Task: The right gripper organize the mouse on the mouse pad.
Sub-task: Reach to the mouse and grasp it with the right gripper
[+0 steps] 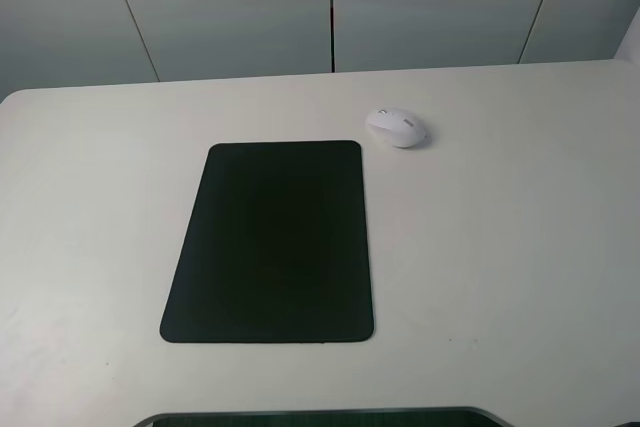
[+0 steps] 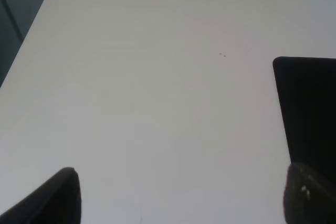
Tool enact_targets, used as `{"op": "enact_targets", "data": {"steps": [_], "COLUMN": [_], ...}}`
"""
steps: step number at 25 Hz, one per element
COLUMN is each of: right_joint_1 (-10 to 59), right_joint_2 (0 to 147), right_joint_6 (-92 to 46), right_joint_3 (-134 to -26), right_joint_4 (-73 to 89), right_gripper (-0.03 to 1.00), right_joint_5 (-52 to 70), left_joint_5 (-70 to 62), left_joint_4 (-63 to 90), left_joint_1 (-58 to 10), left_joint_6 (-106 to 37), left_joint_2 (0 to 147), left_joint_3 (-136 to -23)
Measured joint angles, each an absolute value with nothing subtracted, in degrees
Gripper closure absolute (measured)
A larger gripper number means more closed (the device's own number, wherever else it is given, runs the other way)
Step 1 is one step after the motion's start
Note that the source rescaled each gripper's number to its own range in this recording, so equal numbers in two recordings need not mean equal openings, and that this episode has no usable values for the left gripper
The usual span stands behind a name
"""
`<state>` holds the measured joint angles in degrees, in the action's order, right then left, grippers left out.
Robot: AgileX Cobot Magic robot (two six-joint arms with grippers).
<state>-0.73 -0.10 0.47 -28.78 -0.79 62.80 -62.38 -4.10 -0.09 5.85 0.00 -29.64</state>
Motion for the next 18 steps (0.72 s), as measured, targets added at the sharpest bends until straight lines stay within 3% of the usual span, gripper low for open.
{"op": "enact_targets", "data": {"steps": [18], "right_joint_1": [-0.7], "right_joint_2": [-0.1], "right_joint_6": [0.6], "right_joint_3": [-28.8], "right_joint_4": [-0.8], "right_gripper": [-0.03], "right_joint_5": [62.8], "left_joint_5": [-62.4], "left_joint_4": [-4.1], "left_joint_1": [-0.1], "left_joint_6": [5.8], "left_joint_2": [0.0], "left_joint_3": [-29.6]}}
